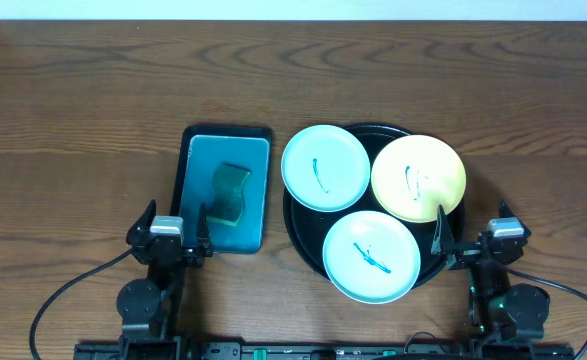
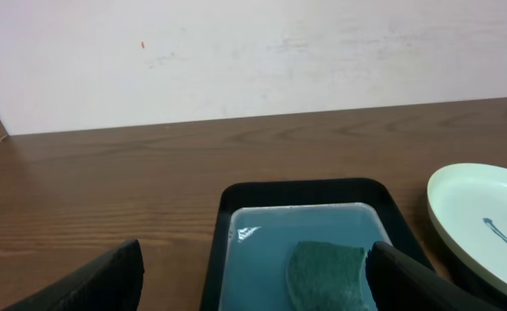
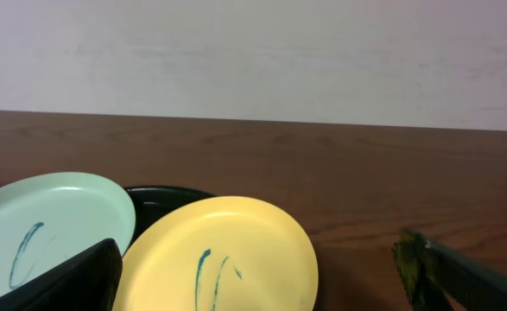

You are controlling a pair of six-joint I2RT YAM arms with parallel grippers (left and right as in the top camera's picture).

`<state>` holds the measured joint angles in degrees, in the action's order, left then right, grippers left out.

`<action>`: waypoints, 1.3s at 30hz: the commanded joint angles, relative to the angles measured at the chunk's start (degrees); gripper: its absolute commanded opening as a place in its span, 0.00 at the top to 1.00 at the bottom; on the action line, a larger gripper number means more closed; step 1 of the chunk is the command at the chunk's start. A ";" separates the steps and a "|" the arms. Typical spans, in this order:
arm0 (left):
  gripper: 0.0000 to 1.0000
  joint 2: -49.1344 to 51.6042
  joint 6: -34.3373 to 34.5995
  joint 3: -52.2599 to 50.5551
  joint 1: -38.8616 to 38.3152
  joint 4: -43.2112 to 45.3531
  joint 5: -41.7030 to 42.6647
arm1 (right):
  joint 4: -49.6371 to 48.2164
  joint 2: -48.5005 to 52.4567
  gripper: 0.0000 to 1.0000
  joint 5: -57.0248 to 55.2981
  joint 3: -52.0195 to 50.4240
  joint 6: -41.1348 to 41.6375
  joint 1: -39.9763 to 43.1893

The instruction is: Clean dirty plates on tray and stack at the side

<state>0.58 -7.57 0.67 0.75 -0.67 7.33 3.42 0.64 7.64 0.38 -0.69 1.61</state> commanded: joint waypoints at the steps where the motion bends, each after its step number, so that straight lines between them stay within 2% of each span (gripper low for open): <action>1: 0.17 -0.24 -0.79 -0.44 0.31 -2.71 1.18 | 0.24 -0.04 0.01 -0.33 -0.07 -0.68 -0.52; 33: 0.17 -0.24 -0.76 -0.44 0.31 -2.64 1.25 | 0.02 -0.04 0.01 0.42 -0.07 -0.50 -0.52; 39: 0.17 -0.24 -0.70 -0.44 0.31 -2.67 1.33 | 0.04 -0.04 0.01 0.72 -0.07 6.51 -0.52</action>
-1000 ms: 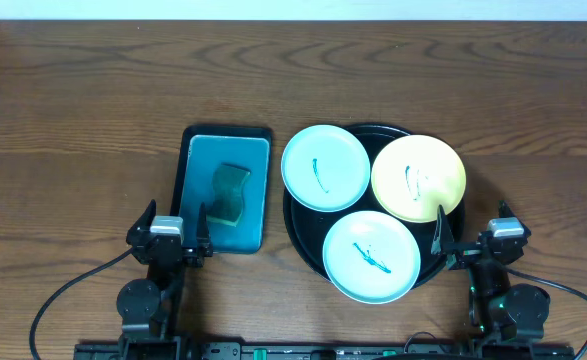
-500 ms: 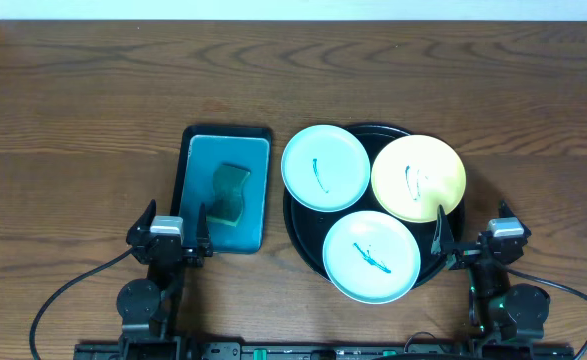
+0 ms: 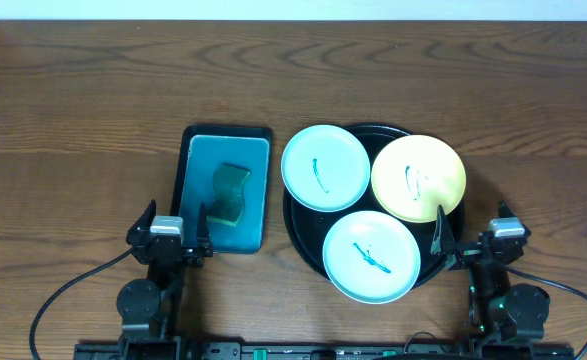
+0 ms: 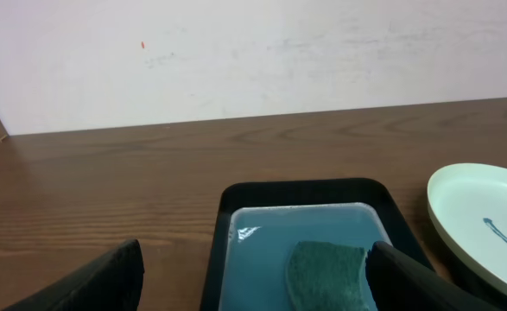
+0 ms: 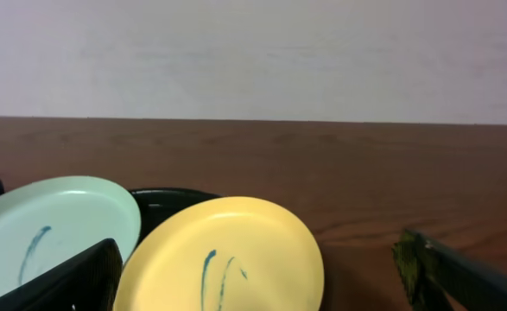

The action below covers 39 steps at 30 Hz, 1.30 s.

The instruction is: Clean dirty plates on tray and stack at the side

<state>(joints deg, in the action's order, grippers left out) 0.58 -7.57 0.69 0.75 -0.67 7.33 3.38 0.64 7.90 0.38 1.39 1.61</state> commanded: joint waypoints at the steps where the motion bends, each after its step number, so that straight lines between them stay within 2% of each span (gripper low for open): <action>1: 0.17 -0.24 -0.70 -0.46 0.31 -2.49 1.60 | 0.11 -0.02 0.01 0.46 -0.07 5.86 -0.52; 8: 0.17 0.35 6.21 0.57 0.31 -0.68 1.66 | 2.01 1.68 0.01 0.48 1.55 6.97 -0.52; 13: 0.17 4.07 8.79 4.50 0.31 -4.76 1.64 | 5.99 7.67 0.01 0.48 6.67 6.95 -0.52; 28: 0.17 35.17 8.98 31.89 0.31 -23.65 1.75 | 19.56 37.42 0.01 0.55 29.49 7.96 -0.52; 39: 0.17 54.25 8.96 52.00 0.31 -44.87 5.75 | 33.73 51.23 0.01 0.66 43.95 7.58 -0.52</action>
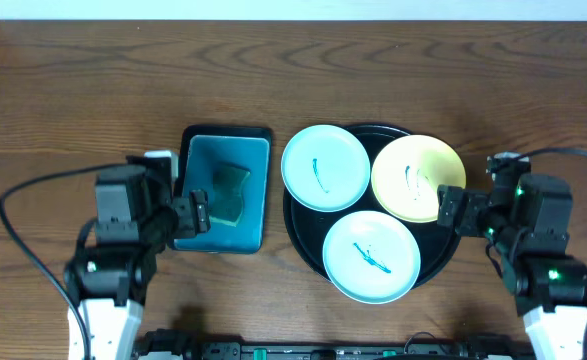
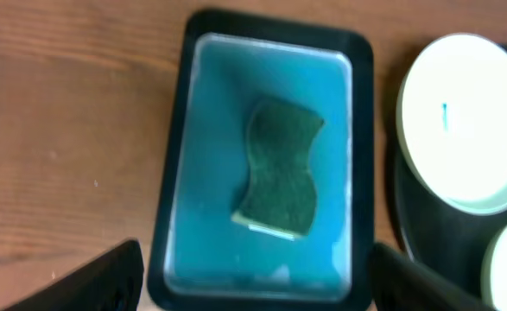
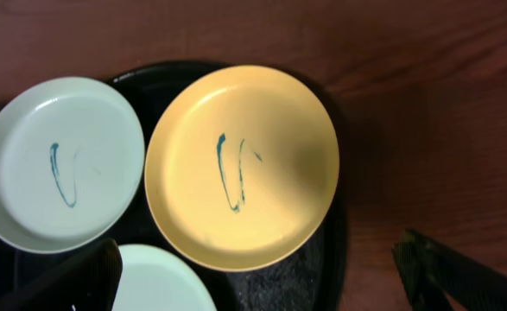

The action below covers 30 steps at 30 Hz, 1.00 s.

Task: Clean dirty plates on tray and stack at the side
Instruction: 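Reach the left gripper down to the green sponge in the blue tray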

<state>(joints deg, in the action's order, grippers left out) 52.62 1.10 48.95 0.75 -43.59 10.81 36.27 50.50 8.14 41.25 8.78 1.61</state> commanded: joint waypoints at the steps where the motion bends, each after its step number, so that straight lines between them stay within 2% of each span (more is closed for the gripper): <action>1: 0.17 2.82 0.28 3.91 0.31 -2.29 2.25 | 0.76 1.66 0.01 0.28 3.48 -0.66 -0.52; 8: 0.17 5.31 0.31 3.80 0.31 -0.55 2.29 | 0.22 1.68 0.01 0.28 3.63 -1.11 -0.52; 17: 0.20 9.18 0.28 3.80 -0.26 12.79 4.39 | 0.15 1.68 0.01 0.28 3.63 -1.11 -0.52; 24: 0.34 19.74 0.24 3.80 -4.13 14.43 3.30 | 0.15 1.68 0.01 0.26 3.63 -1.14 -0.52; 30: 0.40 29.22 0.24 3.80 -7.23 14.80 1.62 | 0.17 1.68 0.01 0.26 3.63 -1.14 -0.52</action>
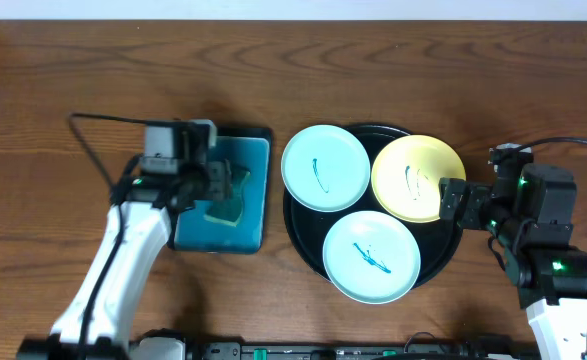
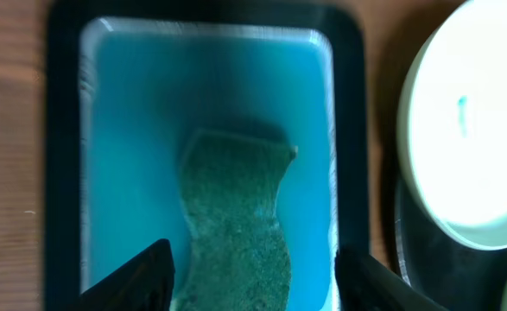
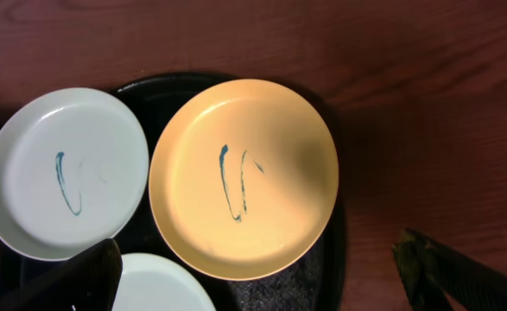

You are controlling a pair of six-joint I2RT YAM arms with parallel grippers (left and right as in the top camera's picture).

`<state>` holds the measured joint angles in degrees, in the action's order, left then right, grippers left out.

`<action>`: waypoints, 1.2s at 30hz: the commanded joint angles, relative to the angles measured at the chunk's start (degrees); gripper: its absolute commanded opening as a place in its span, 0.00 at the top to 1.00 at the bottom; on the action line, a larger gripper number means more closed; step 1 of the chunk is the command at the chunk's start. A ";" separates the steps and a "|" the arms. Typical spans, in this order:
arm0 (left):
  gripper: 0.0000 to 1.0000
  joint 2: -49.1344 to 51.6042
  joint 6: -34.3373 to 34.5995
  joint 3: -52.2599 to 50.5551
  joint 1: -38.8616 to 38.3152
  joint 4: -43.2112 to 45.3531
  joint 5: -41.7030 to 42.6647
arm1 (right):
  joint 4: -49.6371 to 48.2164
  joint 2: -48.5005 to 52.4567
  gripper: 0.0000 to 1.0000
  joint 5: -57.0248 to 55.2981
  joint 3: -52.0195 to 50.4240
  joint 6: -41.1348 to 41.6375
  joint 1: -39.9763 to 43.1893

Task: Clean dirty plates on tray and stack at the side
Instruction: 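Reach the left gripper down to the green sponge in the blue tray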

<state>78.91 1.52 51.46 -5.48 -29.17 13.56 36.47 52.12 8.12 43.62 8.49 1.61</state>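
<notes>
Three marked plates lie on the round black tray (image 1: 300,235): a pale green plate (image 1: 324,167) at far left, a yellow plate (image 1: 418,178) at far right, and a second pale green plate (image 1: 371,256) nearest me. All carry blue streaks. A dark green sponge (image 2: 236,216) lies in blue water inside a rectangular black tray (image 2: 63,173). My left gripper (image 2: 249,281) hangs open straddling the sponge, fingers apart on either side. My right gripper (image 3: 253,294) is open above the yellow plate's (image 3: 243,190) near right edge, holding nothing.
The rectangular water tray (image 1: 263,132) sits just left of the round tray, almost touching it. Bare wooden table (image 1: 293,70) stretches behind both trays and to the far left and right. Cables trail from both arms.
My left gripper has moved from the water tray's near left side to directly over the sponge, and sits closer to it. The right gripper has hardly shifted. Plates and sponge are unmoved.
At the two oldest moments both arms sat low at the near table edge, their cameras looking level across the table. Then both were raised and looking down, left over the water tray, right over the yellow plate. Now the left hangs low over the sponge.
</notes>
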 commanded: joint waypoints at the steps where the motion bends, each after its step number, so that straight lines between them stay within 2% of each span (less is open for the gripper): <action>1: 0.43 4.31 -0.17 1.29 -1.33 0.48 -1.16 | -0.02 0.07 0.01 0.28 1.27 -0.85 -0.52; 9: 0.48 12.35 -0.15 1.29 -2.38 1.75 -1.18 | -0.02 0.07 0.01 0.28 1.27 -0.85 -0.52; 23: 0.50 17.33 -0.11 0.24 -2.38 3.39 -3.30 | -0.02 0.07 0.01 0.28 1.27 -0.83 -0.52; 27: 0.61 19.91 -0.13 0.09 -2.38 3.41 -3.34 | -0.02 0.07 0.01 0.28 1.27 -0.85 -0.52; 30: 0.75 20.37 -0.11 0.09 -2.38 3.41 -3.32 | -0.02 0.07 0.01 0.28 1.27 -0.83 -0.52; 32: 0.89 20.22 -0.11 0.17 -2.38 3.39 -3.32 | -0.02 0.07 0.01 0.28 1.27 -0.83 -0.52; 33: 0.92 20.13 -0.09 0.24 -2.38 3.37 -3.32 | -0.02 0.07 0.01 0.28 1.27 -0.85 -0.52; 36: 0.92 19.06 0.15 0.50 -2.38 2.86 -3.30 | -0.02 0.07 0.01 0.28 1.27 -0.85 -0.52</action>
<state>96.77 1.56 51.90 -7.66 -25.50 10.55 36.47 52.12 8.12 43.62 8.49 1.61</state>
